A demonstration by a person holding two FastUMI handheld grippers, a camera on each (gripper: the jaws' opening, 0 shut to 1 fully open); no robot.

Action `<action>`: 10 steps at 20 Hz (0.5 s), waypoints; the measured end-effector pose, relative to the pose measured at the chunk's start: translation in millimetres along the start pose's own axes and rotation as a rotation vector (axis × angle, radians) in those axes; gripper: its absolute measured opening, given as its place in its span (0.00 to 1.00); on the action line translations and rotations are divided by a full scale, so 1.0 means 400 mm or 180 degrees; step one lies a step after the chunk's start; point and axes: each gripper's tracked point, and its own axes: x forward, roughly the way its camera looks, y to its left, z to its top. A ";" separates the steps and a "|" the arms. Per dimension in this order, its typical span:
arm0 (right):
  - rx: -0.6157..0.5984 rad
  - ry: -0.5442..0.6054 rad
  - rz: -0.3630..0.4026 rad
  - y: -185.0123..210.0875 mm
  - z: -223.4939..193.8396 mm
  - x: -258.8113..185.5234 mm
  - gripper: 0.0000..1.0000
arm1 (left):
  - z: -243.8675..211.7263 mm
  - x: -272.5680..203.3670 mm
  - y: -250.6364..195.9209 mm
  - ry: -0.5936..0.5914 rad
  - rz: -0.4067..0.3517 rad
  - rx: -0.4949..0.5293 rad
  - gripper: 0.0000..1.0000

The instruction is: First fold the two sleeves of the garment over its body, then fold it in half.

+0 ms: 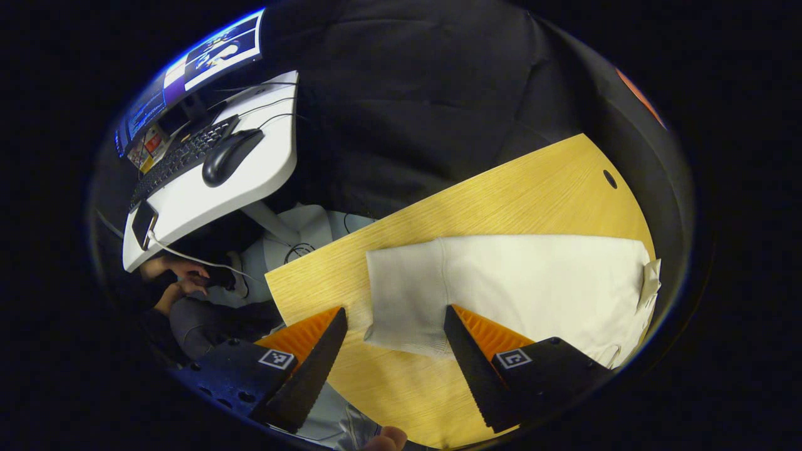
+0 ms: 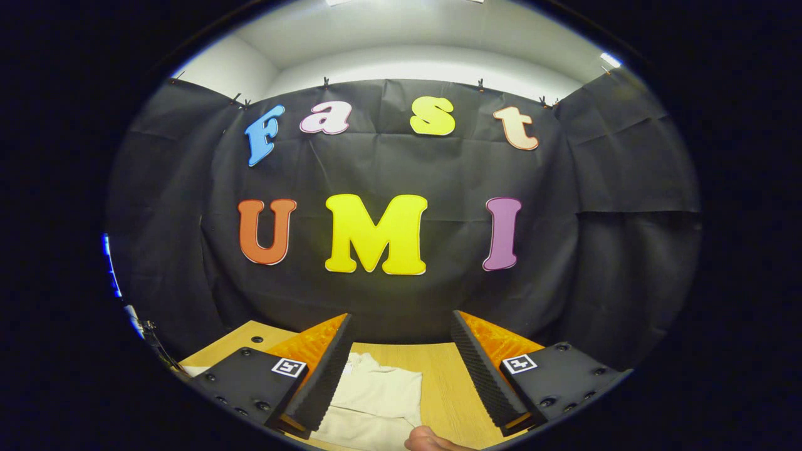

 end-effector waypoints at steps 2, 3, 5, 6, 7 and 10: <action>0.0031 0.0041 0.0027 0.003 -0.009 0.004 0.97 | 0.002 0.010 -0.006 0.0132 0.0019 0.0033 0.99; 0.0041 0.0043 0.0044 0.006 -0.011 0.004 0.94 | 0.000 0.011 -0.008 0.0208 0.0028 0.0027 0.99; 0.0034 0.0066 0.0073 0.010 -0.019 0.007 0.97 | 0.006 0.017 -0.011 0.0301 0.0013 0.0010 0.98; 0.0037 0.0081 0.0086 0.013 -0.021 0.009 0.97 | 0.008 0.018 -0.014 0.0331 0.0016 0.0015 0.95; 0.0045 0.0107 0.0105 0.017 -0.031 0.011 0.97 | 0.007 0.018 -0.015 0.0380 0.0013 0.0046 0.96; 0.0068 0.0178 0.0171 0.033 -0.053 0.020 0.97 | 0.012 0.022 -0.027 0.0453 -0.0058 0.0208 0.87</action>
